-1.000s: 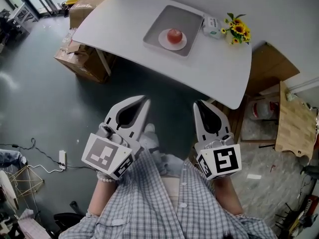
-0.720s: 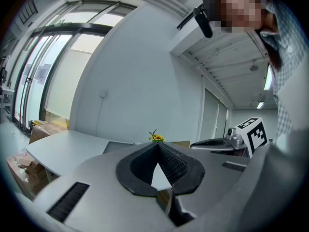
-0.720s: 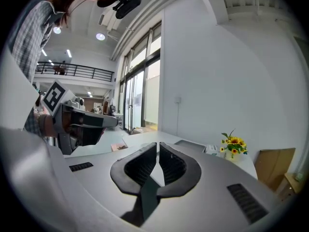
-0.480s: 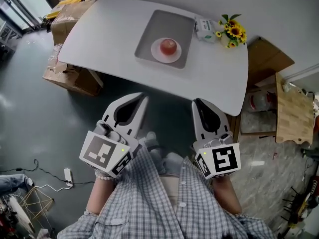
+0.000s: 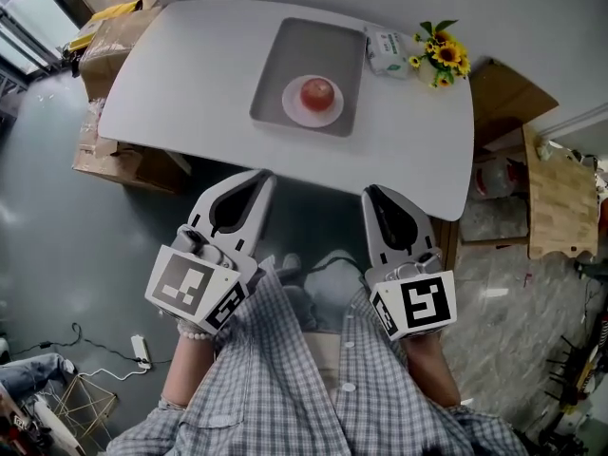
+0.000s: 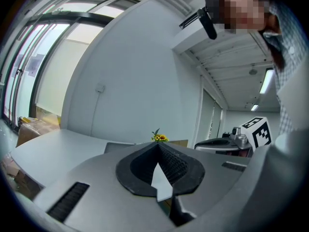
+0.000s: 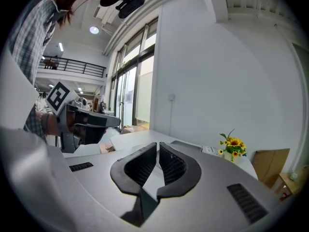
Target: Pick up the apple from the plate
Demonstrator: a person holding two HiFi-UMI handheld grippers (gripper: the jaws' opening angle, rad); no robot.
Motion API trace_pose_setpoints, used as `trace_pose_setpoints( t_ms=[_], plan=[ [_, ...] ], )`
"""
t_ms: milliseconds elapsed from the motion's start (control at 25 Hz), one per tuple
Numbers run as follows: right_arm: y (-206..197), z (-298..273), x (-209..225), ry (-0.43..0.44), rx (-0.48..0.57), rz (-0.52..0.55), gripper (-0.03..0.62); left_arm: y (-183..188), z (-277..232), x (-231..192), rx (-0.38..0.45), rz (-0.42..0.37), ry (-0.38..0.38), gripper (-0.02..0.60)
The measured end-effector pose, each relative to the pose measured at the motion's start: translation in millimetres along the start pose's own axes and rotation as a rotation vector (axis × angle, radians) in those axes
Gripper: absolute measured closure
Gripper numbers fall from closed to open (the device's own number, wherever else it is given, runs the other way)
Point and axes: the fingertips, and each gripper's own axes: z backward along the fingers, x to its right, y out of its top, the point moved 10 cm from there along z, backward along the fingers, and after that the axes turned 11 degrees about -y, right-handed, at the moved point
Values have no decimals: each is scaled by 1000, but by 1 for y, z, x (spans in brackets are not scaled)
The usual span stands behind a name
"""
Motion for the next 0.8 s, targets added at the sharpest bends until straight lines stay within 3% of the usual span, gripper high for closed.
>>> trace_pose_setpoints(
  t_ms=[320, 800],
  plan=[
    [-6, -22, 22, -22, -30, 6, 562, 1, -37, -14, -17, 7, -35, 572],
    [-6, -97, 71, 59, -66, 4, 562, 5, -100, -47, -46, 45, 45, 572]
  ],
)
